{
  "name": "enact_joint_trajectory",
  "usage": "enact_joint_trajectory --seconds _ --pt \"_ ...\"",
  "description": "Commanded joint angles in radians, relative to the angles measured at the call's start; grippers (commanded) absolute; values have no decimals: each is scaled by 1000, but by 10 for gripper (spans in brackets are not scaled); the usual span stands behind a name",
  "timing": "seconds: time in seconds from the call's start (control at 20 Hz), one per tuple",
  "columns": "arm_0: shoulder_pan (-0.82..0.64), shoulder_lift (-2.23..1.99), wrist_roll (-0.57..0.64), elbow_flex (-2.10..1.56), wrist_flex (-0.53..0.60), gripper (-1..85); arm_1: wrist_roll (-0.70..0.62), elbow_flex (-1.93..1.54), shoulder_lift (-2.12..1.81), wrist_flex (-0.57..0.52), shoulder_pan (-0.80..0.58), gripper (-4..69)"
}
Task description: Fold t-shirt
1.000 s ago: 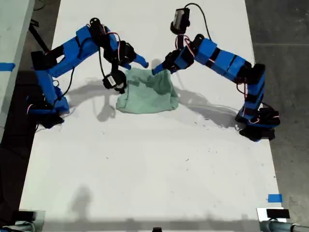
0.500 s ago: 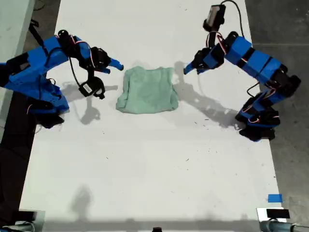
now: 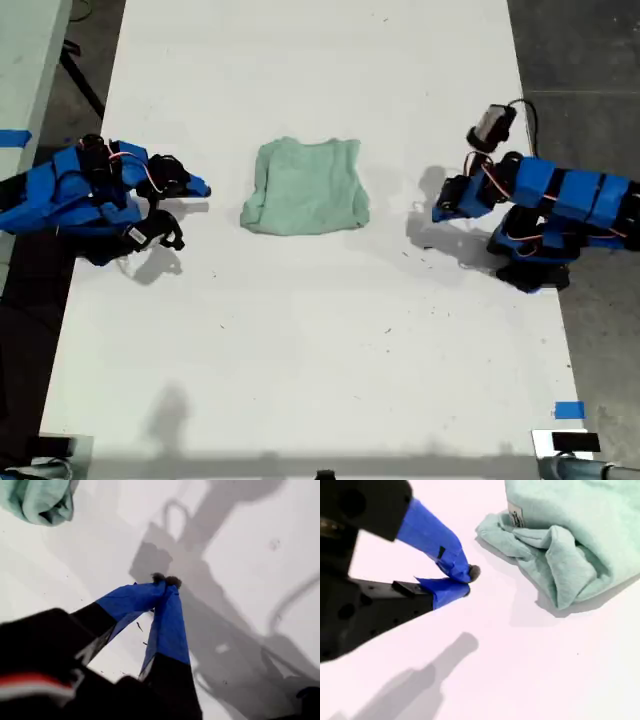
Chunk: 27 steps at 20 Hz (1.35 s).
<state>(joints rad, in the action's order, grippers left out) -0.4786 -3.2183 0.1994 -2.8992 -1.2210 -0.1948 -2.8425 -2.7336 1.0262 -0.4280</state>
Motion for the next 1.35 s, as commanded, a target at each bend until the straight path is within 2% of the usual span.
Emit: enact_joint_trajectory --seconds 0.0,0.05,0.15,0.3,0.45,0.5,0.6,0.65,1.3 --pt "28 -184 -20 -48 -100 1 127 -190 -488 141 51 -11" --pt "52 -206 -35 -87 -91 1 97 -222 -640 192 67 -11" --pt "95 -204 -58 -127 -87 3 235 -221 -635 192 75 -12" --pt "149 -204 -58 -126 -109 7 359 -224 -673 184 97 15" --pt "206 -202 -46 -126 -141 24 187 -225 -689 179 84 25" --pt "230 -202 -46 -126 -141 24 69 -225 -689 179 84 25" --pt "264 -202 -46 -126 -141 24 -364 -224 -689 181 84 26" --pt "275 -202 -46 -126 -141 24 -393 -222 -689 186 86 19" --pt "288 -202 -44 -126 -141 25 -390 -222 -689 186 89 18"
